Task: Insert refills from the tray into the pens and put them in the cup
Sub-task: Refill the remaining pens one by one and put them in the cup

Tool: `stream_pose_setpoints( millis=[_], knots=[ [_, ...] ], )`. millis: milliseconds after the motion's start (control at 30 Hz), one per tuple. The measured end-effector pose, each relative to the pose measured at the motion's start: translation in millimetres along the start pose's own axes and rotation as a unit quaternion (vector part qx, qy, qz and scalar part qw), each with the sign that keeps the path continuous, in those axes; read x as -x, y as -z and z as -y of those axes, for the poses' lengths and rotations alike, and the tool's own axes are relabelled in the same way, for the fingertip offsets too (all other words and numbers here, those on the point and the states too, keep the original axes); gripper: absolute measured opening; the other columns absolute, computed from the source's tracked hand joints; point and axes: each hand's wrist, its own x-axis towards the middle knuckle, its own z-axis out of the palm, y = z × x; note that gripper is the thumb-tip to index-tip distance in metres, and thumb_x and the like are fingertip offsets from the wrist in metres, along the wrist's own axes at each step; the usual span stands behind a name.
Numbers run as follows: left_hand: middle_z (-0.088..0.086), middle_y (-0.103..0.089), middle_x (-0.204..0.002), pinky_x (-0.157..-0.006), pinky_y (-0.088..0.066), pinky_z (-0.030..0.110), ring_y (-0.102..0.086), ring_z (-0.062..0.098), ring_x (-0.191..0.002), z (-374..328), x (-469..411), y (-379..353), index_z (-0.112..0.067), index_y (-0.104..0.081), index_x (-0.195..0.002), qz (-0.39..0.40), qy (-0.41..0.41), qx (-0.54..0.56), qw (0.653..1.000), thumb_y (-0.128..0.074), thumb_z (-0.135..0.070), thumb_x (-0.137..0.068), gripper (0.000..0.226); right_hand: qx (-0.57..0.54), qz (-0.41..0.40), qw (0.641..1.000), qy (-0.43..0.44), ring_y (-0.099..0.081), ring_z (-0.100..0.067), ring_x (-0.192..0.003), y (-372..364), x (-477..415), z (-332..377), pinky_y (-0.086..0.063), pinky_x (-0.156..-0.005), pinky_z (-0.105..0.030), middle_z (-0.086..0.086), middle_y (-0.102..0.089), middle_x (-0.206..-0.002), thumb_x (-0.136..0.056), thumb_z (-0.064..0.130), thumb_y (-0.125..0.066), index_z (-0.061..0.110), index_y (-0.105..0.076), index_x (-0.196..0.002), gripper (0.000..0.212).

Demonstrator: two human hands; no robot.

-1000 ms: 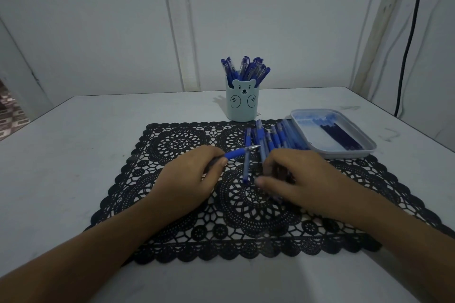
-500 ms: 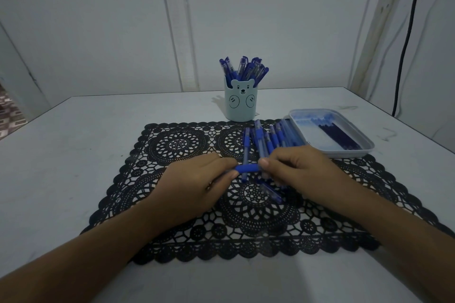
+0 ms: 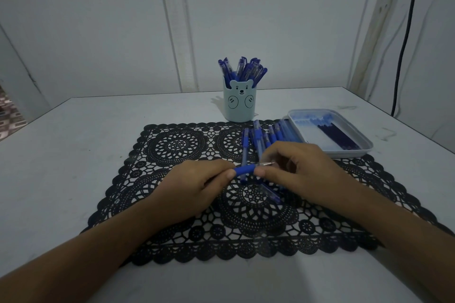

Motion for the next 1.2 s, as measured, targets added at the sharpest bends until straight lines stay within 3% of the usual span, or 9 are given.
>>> stream_pose_setpoints(
  millis=[67,200,367,467,633,800,933,1067,1200],
  knots=[
    [-0.013,-0.05,-0.058,-0.047,-0.036,0.017,-0.048,0.005,-0.054,0.3,0.4,-0.6,-0.03,-0.059,-0.1,0.0,-0.002,-0.016,1.0,-0.036,-0.041,-0.092,0.027,0.0,0.01,1.0,-0.014,-0.047,-0.007,-0.051,-0.1,0.3,-0.5,-0.038,-0.05,-0.019,-0.003,-0.059,-0.059,-0.073,0.061,-0.038,0.023,-0.063,-0.072,0.045],
    [-0.015,-0.05,-0.058,-0.05,-0.036,0.015,-0.049,0.002,-0.057,0.9,0.9,-0.6,-0.031,-0.06,-0.1,-0.003,0.023,-0.017,1.0,-0.034,-0.046,-0.09,0.032,-0.012,0.02,1.0,-0.013,-0.05,-0.003,-0.059,-0.6,0.4,-1.6,-0.04,-0.053,-0.015,0.008,-0.055,-0.064,-0.083,0.036,-0.058,0.035,-0.053,-0.079,0.007],
    [-0.013,-0.055,-0.063,-0.05,-0.037,0.017,-0.048,0.004,-0.056,1.0,1.5,-1.2,-0.03,-0.06,-0.102,0.01,0.004,-0.046,0.999,-0.035,-0.043,-0.092,0.03,-0.028,0.013,0.998,-0.056,-0.046,-0.002,-0.05,0.1,0.0,-0.4,-0.038,-0.049,-0.014,0.007,-0.054,-0.056,-0.082,0.051,-0.044,0.025,-0.058,-0.068,0.033],
    [-0.013,-0.055,-0.063,-0.051,-0.037,0.017,-0.049,0.004,-0.057,1.6,1.5,-1.0,-0.029,-0.061,-0.101,0.006,0.01,-0.038,0.999,-0.035,-0.043,-0.091,0.032,-0.026,0.029,0.998,-0.047,-0.049,0.001,-0.059,0.5,0.6,-0.5,-0.039,-0.055,-0.011,0.01,-0.054,-0.064,-0.084,0.033,-0.058,0.029,-0.057,-0.08,0.006],
    [-0.012,-0.057,-0.065,-0.05,-0.041,0.021,-0.05,0.005,-0.057,0.6,1.7,-1.0,-0.028,-0.062,-0.102,0.011,0.007,-0.042,0.999,-0.034,-0.044,-0.091,0.034,-0.038,0.012,0.997,-0.068,-0.048,0.0,-0.052,1.1,0.8,3.1,-0.039,-0.052,-0.012,0.001,-0.058,-0.062,-0.079,0.054,-0.041,0.021,-0.06,-0.075,0.038],
    [-0.015,-0.053,-0.062,-0.051,-0.037,0.016,-0.048,0.002,-0.058,1.5,1.7,-0.6,-0.03,-0.061,-0.099,0.004,0.02,-0.039,0.999,-0.034,-0.045,-0.091,0.033,-0.045,0.022,0.997,-0.063,-0.05,0.001,-0.06,1.0,-0.2,0.4,-0.041,-0.056,-0.013,0.01,-0.055,-0.066,-0.082,0.037,-0.059,0.033,-0.057,-0.085,0.006],
    [-0.012,-0.055,-0.064,-0.051,-0.039,0.021,-0.049,0.005,-0.058,0.8,1.7,-0.6,-0.031,-0.059,-0.099,0.011,0.027,-0.043,0.999,-0.032,-0.048,-0.089,0.033,-0.049,0.018,0.996,-0.077,-0.052,-0.004,-0.054,-1.8,1.5,3.3,-0.042,-0.055,-0.018,0.003,-0.06,-0.064,-0.077,0.058,-0.04,0.029,-0.058,-0.08,0.035],
    [-0.012,-0.054,-0.061,-0.049,-0.038,0.02,-0.05,0.006,-0.059,0.0,1.4,0.0,-0.031,-0.06,-0.099,0.011,0.04,-0.032,0.999,-0.03,-0.049,-0.088,0.036,-0.018,0.013,0.997,-0.071,-0.052,-0.003,-0.05,-2.5,0.4,2.7,-0.041,-0.052,-0.015,0.012,-0.059,-0.054,-0.091,0.035,-0.046,0.031,-0.056,-0.067,0.027],
    [-0.006,-0.053,-0.058,-0.046,-0.035,0.022,-0.049,0.011,-0.052,1.8,0.1,-0.2,-0.033,-0.061,-0.096,-0.013,0.065,0.008,0.998,-0.032,-0.05,-0.086,0.035,-0.07,-0.035,0.994,-0.08,-0.056,-0.003,-0.062,1.9,-1.4,-0.9,-0.047,-0.061,-0.015,0.006,-0.063,-0.07,-0.087,0.021,-0.057,0.031,-0.06,-0.084,0.012]
  ],
)
